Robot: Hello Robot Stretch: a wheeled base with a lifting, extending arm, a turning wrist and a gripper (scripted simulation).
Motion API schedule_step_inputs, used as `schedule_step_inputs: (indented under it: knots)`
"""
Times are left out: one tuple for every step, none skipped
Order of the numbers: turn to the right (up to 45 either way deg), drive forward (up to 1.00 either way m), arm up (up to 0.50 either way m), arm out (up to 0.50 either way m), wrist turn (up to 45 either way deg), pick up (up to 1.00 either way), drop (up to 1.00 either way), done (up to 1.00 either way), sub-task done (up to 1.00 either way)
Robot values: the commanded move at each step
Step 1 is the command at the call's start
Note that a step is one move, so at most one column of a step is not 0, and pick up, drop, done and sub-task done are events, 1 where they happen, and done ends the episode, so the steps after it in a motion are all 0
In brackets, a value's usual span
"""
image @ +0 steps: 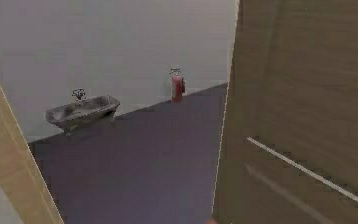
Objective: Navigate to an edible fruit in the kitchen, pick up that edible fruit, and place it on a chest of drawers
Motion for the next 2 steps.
schedule_step_inputs:
  knots:
    - [0.0,0.5,0.0,0.0,0.0,0.0,0.0,0.0,0.0]
    - [-6.0,0.0,0.0,0.0,0.0,0.0,0.0,0.0,0.0]
